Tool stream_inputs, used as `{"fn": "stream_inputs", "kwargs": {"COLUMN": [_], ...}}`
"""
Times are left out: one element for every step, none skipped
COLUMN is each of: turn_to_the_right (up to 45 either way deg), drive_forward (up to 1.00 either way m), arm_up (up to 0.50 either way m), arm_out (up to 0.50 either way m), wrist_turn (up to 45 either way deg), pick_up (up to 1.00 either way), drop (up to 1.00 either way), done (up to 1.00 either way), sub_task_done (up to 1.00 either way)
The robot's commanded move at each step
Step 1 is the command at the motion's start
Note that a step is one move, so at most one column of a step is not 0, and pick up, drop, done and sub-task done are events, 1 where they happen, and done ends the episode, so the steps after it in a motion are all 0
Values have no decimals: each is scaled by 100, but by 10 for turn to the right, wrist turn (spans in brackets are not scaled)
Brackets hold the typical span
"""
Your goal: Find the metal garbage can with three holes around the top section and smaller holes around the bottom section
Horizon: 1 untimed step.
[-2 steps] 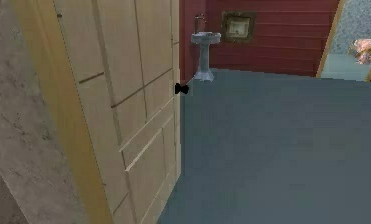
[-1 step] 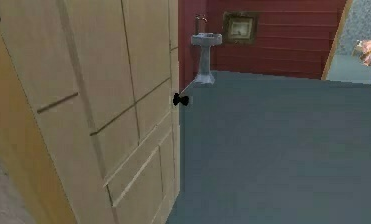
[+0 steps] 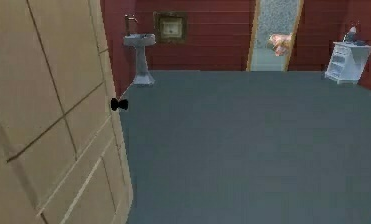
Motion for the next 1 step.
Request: {"fn": "stream_inputs", "kwargs": {"turn_to_the_right": [0], "drive_forward": [45], "arm_up": [0], "arm_out": [0], "wrist_turn": [0], "pick_up": [0], "drop": [0], "done": [0], "sub_task_done": [0]}}
